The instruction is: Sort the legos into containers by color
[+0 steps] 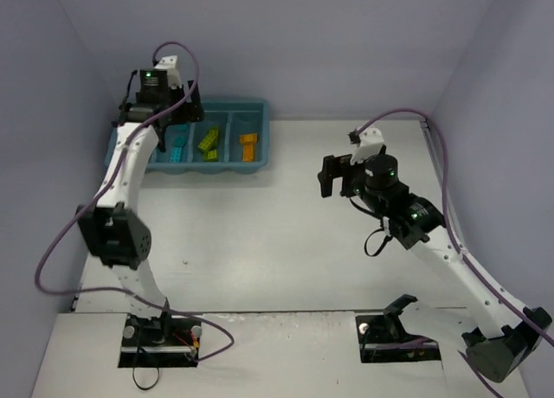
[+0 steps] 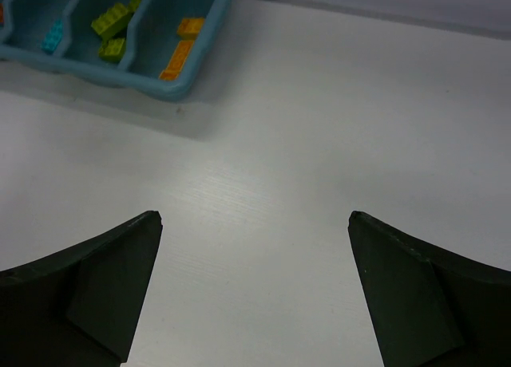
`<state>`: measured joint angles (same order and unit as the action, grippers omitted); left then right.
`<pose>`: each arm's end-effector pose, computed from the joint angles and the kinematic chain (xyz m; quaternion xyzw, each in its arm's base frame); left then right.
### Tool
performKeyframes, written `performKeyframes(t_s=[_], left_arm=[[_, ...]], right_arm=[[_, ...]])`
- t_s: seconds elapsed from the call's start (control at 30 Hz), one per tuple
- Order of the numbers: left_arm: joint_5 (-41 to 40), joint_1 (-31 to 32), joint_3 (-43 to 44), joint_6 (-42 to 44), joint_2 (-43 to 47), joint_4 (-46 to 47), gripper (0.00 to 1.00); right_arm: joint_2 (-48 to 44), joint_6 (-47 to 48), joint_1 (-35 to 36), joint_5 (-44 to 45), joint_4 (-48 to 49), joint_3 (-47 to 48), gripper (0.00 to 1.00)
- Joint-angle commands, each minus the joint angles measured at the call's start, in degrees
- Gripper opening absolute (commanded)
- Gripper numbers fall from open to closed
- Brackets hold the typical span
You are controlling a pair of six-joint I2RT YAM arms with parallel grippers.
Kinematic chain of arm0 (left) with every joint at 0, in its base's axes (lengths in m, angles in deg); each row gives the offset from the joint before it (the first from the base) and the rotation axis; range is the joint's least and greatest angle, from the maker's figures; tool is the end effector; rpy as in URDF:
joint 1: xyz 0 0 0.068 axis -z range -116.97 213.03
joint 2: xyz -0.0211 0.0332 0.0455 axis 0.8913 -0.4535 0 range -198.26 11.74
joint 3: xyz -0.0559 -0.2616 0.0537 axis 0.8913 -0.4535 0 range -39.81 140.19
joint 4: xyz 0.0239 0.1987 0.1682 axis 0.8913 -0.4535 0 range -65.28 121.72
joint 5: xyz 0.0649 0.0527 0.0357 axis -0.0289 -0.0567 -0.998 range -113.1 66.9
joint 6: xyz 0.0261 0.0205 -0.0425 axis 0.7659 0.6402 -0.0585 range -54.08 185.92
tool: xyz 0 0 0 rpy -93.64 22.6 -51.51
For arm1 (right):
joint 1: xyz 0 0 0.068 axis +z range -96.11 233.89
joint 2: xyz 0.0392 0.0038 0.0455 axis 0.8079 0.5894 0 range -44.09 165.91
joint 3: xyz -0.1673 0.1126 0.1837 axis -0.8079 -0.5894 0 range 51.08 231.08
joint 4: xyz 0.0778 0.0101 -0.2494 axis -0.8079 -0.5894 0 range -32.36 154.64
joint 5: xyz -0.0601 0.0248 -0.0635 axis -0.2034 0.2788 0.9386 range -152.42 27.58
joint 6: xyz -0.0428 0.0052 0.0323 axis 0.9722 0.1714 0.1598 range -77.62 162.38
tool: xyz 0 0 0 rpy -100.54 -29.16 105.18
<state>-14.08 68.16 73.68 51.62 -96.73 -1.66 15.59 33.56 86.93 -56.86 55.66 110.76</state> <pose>0.4362 -0.0448 0.3933 -0.0284 0.8566 -0.1527 0.4920 0.2029 0.1279 0.3843 -0.1286 0.7491 0.1973 0.6192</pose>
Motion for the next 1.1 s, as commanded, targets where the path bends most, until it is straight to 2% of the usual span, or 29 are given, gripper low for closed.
performKeyframes(t_s=[0.0, 0.03, 0.07, 0.13, 0.33, 0.4, 0.43, 0.5, 0.77, 1.07], left_arm=[[-0.48, 0.24, -6.50, -2.04, 19.22, -1.41, 0.79], [-1.88, 0.24, -9.14, -2.74, 26.22, -2.03, 0.79], [-2.42, 0.24, -13.78, -3.01, 29.77, -2.73, 0.79], [-4.35, 0.24, -17.24, -3.80, 39.14, -6.15, 0.79], [-11.63, 0.24, -30.24, -4.77, 62.27, -12.40, 0.80], [-13.75, 0.24, -34.64, -4.42, 69.66, -14.33, 0.80], [-14.89, 0.24, -35.79, -4.42, 71.62, -15.12, 0.84], [-17.10, 0.24, -38.08, -4.77, 76.18, -17.41, 0.84], [-19.30, 0.24, -41.42, -6.17, 82.10, -23.65, 0.87], [-18.07, 0.24, -44.76, -8.63, 83.06, -24.80, 0.87]], right_arm=[[-3.86, -0.86, -0.43, 7.36, -0.34, 5.70, 1.00], [-5.09, -0.59, -0.43, 7.71, -0.43, 6.23, 1.00], [-5.71, -0.41, -0.52, 7.53, -0.69, 7.28, 1.00], [-8.33, 1.61, -0.52, 4.91, -0.87, 8.08, 1.00], [-15.90, -1.19, -0.69, 5.32, -1.05, 7.30, 1.00], [-18.70, -0.85, -0.61, 6.91, -1.31, 6.16, 1.00], [-19.59, 0.37, -0.61, 7.53, -1.57, 5.80, 1.00], [-21.09, 0.91, -0.61, 9.19, -2.28, 4.75, 1.00], [-19.69, 0.65, -0.69, 15.96, -4.91, 4.57, 1.00], [-20.74, -0.15, -0.69, 14.92, -5.44, 1.67, 1.00]])
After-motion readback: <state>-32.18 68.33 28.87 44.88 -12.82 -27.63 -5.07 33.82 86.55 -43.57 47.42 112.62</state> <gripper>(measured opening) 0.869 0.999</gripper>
